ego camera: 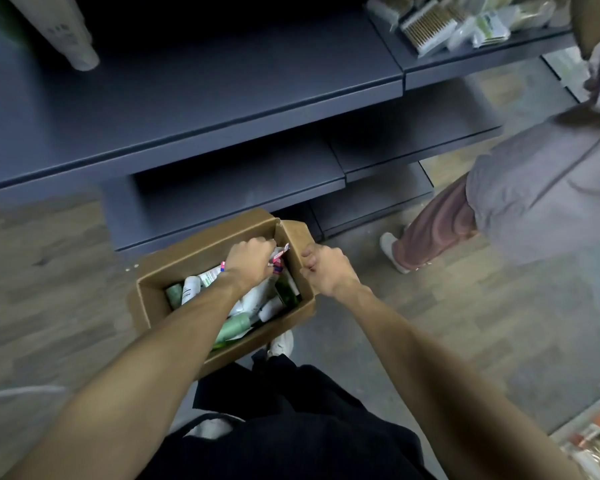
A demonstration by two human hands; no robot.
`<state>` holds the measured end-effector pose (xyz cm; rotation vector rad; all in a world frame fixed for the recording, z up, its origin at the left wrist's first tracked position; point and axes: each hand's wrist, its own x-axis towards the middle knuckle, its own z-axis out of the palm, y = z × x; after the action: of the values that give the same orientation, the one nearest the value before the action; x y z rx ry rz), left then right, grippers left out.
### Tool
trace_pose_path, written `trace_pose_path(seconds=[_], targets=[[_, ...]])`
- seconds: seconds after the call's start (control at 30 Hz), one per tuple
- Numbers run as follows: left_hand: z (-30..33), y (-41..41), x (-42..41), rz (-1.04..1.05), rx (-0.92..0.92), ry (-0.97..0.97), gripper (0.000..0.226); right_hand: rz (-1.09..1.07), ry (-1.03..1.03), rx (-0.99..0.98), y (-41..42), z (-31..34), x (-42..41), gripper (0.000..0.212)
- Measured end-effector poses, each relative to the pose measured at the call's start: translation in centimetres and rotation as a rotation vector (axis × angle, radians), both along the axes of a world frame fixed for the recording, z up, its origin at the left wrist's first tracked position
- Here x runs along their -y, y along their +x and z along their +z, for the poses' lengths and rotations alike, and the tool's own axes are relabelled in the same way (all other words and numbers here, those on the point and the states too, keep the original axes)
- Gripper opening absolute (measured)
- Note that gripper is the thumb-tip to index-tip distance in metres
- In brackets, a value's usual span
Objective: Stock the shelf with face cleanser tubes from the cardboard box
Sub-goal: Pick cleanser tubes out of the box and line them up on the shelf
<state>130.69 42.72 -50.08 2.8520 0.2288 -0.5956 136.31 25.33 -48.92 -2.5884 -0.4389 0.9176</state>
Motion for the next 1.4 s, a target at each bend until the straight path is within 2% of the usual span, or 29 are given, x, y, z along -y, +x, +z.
trace_pose_path(seconds=[0.1,0.2,0.33,0.47,0.63,0.77,1.03,1.27,1.4], targets=[[-0.1,-0.2,0.2,0.014,0.026,0.003,0.016,-0.026,0.001,-0.008,0.0,-0.1,0.4,0.032],[1.0,-0.7,-0.8,0.116,0.053,-0.069,0.009,-0.037,0.017,-0.022,0.1,-0.1,0.1,0.03],[3.6,-1.1,-3.9,0.268,0.145,-0.18,0.009,-0.007,0.037,-0.016,0.3,0.4,-1.4,0.027],[6.9,-1.5,-5.7,0.281,0.245,-0.192,0.01,0.09,0.05,0.025,0.1,2.1,-4.1,0.021],[11.0,-2.4,-7.9,0.324,0.309,-0.237,0.009,0.212,0.065,0.143,0.3,3.7,-8.3,0.036],[14.6,-3.1,-9.7,0.335,0.381,-0.222,0.008,0.214,0.225,0.032,0.4,4.9,-11.3,0.037],[21.8,-4.0,-14.2,0.42,0.543,-0.148,0.005,0.272,0.537,0.111,1.6,10.4,-16.7,0.048],[28.9,-3.4,-18.5,0.419,0.692,-0.105,0.008,0.319,0.655,0.246,3.9,16.7,-22.5,0.043],[29.9,-3.1,-20.4,0.42,0.715,-0.106,0.009,0.323,0.639,0.291,4.6,17.8,-24.8,0.042]])
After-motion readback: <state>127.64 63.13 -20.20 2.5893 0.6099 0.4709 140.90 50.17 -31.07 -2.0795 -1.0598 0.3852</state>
